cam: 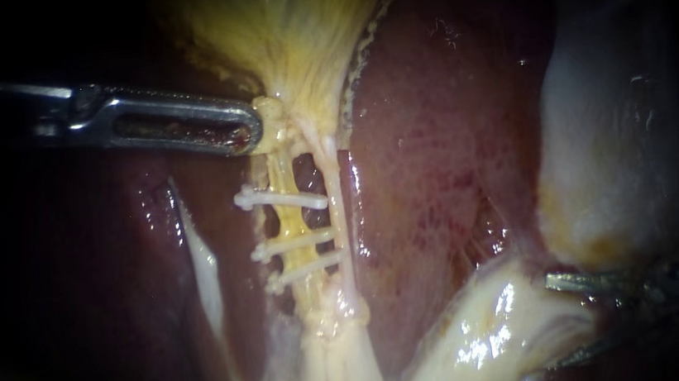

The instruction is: Go to the cutting position left tube

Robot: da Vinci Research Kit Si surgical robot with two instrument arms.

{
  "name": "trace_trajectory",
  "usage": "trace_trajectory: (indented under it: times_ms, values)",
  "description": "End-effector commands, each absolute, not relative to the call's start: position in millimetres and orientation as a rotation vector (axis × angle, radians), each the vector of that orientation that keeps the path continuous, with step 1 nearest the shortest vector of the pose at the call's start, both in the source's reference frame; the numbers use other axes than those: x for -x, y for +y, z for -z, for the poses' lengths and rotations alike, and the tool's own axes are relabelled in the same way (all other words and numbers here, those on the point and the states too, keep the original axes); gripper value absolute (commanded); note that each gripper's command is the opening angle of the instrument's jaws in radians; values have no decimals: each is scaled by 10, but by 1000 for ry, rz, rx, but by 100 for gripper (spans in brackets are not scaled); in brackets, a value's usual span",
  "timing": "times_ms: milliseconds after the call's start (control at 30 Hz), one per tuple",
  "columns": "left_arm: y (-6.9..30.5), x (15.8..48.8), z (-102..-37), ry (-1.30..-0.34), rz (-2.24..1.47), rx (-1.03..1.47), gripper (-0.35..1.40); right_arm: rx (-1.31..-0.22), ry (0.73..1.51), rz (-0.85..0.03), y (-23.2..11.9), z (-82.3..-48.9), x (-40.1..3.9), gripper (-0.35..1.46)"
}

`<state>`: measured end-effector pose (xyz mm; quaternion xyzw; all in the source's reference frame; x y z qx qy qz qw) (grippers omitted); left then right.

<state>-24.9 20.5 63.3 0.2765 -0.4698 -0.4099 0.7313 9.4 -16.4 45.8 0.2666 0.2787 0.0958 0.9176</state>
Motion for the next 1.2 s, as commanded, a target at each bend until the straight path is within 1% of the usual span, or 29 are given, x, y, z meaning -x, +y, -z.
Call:
trace_trajectory:
  times_ms: [33,267,500,600,867,933,1000,1067,1200]
  values:
    - [205,248,-632,-1034,902,-609,-35,-548,574,-197,-164,-458,-94,142]
    - [207,240,-627,-1035,899,-616,-35,-548,574,-197,-164,-458,-94,142]
    - [224,205,-604,-1031,912,-614,-35,-554,573,-195,-163,-459,-94,142]
    - [228,197,-600,-1030,918,-611,-35,-555,572,-201,-163,-459,-94,142]
    - [227,197,-599,-1030,918,-611,-35,-565,574,-203,-159,-459,-99,142]
    - [227,197,-599,-1030,918,-611,-35,-586,574,-221,-155,-459,-105,142]
    - [227,197,-599,-1030,918,-610,-35,-635,583,-224,-151,-459,-112,142]
    - [227,197,-599,-1030,918,-610,-35,-672,597,-248,-146,-459,-119,144]
    - [227,197,-600,-1030,918,-610,-35,-715,643,-299,-139,-460,-131,144]
